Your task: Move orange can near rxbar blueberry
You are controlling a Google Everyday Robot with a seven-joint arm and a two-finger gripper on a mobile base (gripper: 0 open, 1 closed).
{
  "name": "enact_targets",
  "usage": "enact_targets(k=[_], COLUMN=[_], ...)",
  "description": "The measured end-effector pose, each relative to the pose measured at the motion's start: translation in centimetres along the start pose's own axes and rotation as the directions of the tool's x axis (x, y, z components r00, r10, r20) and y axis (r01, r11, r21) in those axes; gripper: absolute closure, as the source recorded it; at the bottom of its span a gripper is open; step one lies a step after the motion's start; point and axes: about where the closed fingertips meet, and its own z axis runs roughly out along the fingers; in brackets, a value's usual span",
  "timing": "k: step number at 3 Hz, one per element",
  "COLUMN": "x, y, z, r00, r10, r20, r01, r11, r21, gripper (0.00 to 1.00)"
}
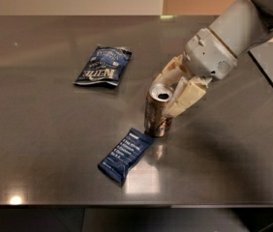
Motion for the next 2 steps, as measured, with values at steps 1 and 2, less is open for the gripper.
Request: enact_targets(k=[1, 2], x=[0.09, 0.41], y=[0.00, -0.42], z=[0.50, 1.00], r00=[1.000, 1.000], r10=[-0.002, -0.003], r20=[-0.001, -0.002], r01=[0.002, 0.003], r11=[1.0000, 1.0000], r21=[-0.007, -0.009], gripper=[0.59, 0.36])
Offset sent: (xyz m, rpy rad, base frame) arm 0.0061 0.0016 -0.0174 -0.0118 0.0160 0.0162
